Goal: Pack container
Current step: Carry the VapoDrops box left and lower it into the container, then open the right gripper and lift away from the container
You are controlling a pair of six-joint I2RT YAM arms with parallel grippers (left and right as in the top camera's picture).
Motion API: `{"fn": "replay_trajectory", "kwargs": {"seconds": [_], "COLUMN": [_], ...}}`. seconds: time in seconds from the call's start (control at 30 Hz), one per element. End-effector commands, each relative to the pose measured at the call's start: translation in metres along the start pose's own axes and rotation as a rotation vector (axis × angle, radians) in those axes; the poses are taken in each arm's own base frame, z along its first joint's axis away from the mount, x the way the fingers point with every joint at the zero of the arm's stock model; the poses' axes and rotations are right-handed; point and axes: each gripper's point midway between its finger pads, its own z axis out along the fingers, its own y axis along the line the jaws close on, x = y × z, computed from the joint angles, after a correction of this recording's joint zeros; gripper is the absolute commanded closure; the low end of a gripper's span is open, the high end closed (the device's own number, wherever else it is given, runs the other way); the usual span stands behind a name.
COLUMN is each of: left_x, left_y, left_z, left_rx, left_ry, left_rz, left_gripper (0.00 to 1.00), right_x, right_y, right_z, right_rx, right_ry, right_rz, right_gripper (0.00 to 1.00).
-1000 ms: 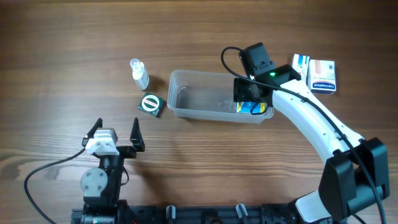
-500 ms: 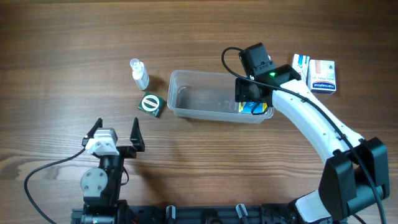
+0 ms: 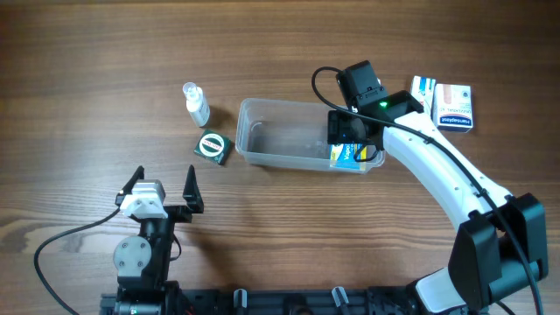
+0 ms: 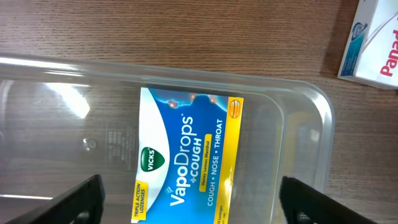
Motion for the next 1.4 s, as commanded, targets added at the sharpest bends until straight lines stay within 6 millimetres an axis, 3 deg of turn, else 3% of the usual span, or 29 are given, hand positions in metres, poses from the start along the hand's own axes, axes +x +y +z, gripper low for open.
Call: {"fn": "replay_trajectory", "kwargs": {"seconds": [0.0, 0.13, 0.23, 0.33, 0.47, 0.6, 0.8, 1.0, 1.37], "left_x": [0.001, 0.001, 0.001, 0.001, 0.001, 0.001, 0.001, 0.001, 0.001], "left_y": [0.001, 0.001, 0.001, 0.000, 0.001, 0.001, 0.001, 0.001, 0.001], "left_z": [0.000, 0.000, 0.000, 0.000, 0.000, 0.000, 0.000, 0.000, 0.000], "left_rx": [-0.004, -0.004, -0.004, -0.004, -0.004, -0.004, -0.004, -0.004, -0.004], "left_ry": [-0.001, -0.001, -0.001, -0.001, -0.001, -0.001, -0.001, -0.001, -0.001], "left_rz": [0.016, 0.016, 0.016, 0.016, 0.016, 0.016, 0.016, 0.016, 0.016], "left_gripper": [0.00, 0.00, 0.00, 0.00, 0.00, 0.00, 0.00, 0.00, 0.00], "right_x": [-0.005, -0.004, -0.002, -0.001, 0.000, 0.002, 0.016, 0.028, 0.033], "right_y": [0.013, 0.021, 0.032, 0.036, 0.057, 0.070, 0.078, 0.077, 0.065], "right_z": [-0.003, -0.004, -0.005, -0.001, 0.001, 0.000, 0.023, 0.045, 0.063], "right_rx": [-0.064, -0.110, -0.177, -0.195, -0.278, -0.284, -0.251, -0.219, -0.136], "right_ry": [-0.002, 0.006, 0.026, 0.030, 0.038, 0.035, 0.098, 0.158, 0.170], "right_rz": [-0.024, -0.020, 0.009, 0.062, 0.045, 0.081, 0.115, 0.104, 0.090], "right_gripper": [0.15, 0.23, 0.45, 0.60, 0.83, 0.87, 0.89, 0.89, 0.89]}}
